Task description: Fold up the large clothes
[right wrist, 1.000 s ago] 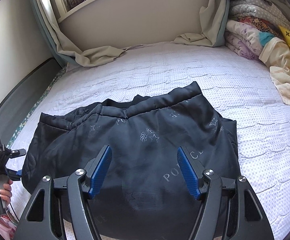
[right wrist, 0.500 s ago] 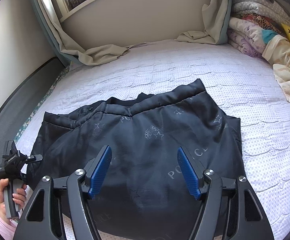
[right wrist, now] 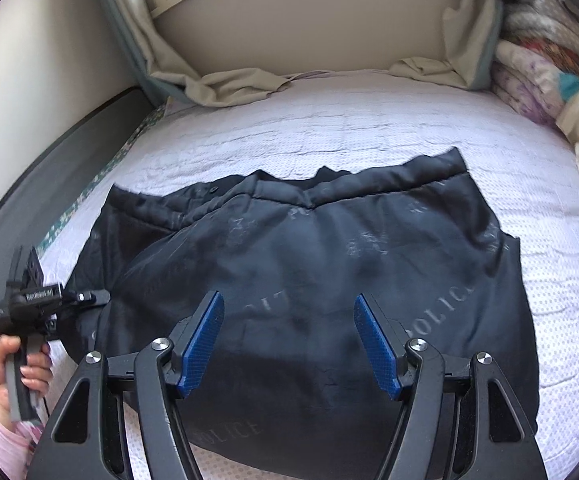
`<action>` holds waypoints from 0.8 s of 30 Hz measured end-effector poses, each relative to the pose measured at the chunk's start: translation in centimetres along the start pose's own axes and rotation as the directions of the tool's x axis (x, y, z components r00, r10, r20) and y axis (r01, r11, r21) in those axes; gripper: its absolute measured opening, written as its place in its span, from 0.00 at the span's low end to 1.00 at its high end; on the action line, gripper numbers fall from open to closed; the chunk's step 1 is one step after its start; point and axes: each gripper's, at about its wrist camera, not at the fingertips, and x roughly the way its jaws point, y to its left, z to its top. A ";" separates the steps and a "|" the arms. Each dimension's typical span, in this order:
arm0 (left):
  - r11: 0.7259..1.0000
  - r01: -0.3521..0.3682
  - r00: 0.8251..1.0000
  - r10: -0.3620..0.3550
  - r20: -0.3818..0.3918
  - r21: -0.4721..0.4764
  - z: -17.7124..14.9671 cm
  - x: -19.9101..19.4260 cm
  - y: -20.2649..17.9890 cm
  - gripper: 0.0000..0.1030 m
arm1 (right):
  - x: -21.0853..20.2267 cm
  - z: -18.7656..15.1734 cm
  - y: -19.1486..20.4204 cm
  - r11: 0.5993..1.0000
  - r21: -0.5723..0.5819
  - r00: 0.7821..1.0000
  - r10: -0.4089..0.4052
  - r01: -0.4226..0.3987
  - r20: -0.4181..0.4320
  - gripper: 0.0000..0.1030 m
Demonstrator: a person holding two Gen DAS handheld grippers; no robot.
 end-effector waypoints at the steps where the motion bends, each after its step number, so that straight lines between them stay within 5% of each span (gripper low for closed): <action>1: 1.000 -0.001 1.000 0.001 0.004 0.006 0.0 -0.1 -0.2 0.52 | 0.1 0.0 0.3 1.000 -0.015 1.000 -0.003 0.003 0.001 0.56; 4: 1.000 -0.003 1.000 0.002 0.018 0.027 -0.2 -0.6 -0.8 0.48 | 0.7 0.1 1.8 0.996 -0.084 1.000 0.009 -0.010 -0.004 0.37; 7: 0.999 0.006 1.000 -0.007 0.027 0.042 -0.3 -0.9 -1.2 0.45 | 1.4 0.1 2.7 0.993 -0.114 1.000 0.020 -0.021 -0.010 0.30; 24: 0.980 0.108 0.989 -0.123 0.080 0.166 -1.4 -3.9 -6.8 0.38 | 8.6 -1.4 3.2 0.977 -0.202 0.991 -0.093 0.071 -0.098 0.28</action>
